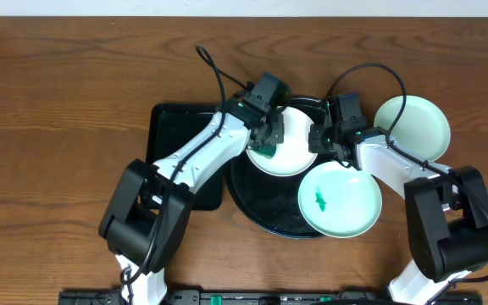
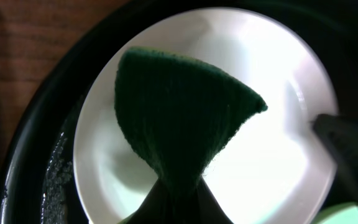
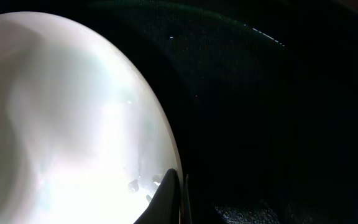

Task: Clean dirty plates on tray and stack at the side
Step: 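Rub the sponge over the white plate's green mark, left gripper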

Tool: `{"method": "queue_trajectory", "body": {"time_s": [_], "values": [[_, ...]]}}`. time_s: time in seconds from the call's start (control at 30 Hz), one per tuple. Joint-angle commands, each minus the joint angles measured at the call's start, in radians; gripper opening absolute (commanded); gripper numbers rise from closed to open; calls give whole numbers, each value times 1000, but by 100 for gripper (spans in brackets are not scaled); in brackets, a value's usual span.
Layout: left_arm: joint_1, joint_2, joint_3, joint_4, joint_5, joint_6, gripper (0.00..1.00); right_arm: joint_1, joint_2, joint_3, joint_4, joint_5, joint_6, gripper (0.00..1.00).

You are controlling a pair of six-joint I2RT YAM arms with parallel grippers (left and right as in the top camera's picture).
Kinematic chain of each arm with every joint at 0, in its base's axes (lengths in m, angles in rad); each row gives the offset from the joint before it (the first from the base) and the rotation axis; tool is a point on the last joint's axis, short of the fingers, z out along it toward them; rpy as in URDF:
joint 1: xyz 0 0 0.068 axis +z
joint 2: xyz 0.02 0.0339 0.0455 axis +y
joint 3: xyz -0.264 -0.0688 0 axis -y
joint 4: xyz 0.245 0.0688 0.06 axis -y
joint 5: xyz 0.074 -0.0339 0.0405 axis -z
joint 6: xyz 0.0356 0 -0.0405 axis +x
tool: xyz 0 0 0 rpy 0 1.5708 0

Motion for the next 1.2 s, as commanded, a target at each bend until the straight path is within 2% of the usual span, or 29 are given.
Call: {"method": "queue_trajectory", "body": {"time_s": [0.0, 0.3, 0.57, 0.83, 1.17], "values": [[1, 5, -36, 34, -51, 2, 7, 7, 13, -5, 6, -57, -1, 1], [2, 12, -48, 43, -51, 2, 8, 7, 13, -5, 6, -64, -1, 1], [0, 103, -48, 49, -34, -21, 7, 7, 13, -5, 6, -64, -1, 1], [-6, 122, -48, 69, 215, -40, 8, 7, 13, -5, 8, -64, -1, 1], [-11, 122, -47, 144, 362, -86, 7, 7, 13, -5, 10, -64, -1, 1]]}}
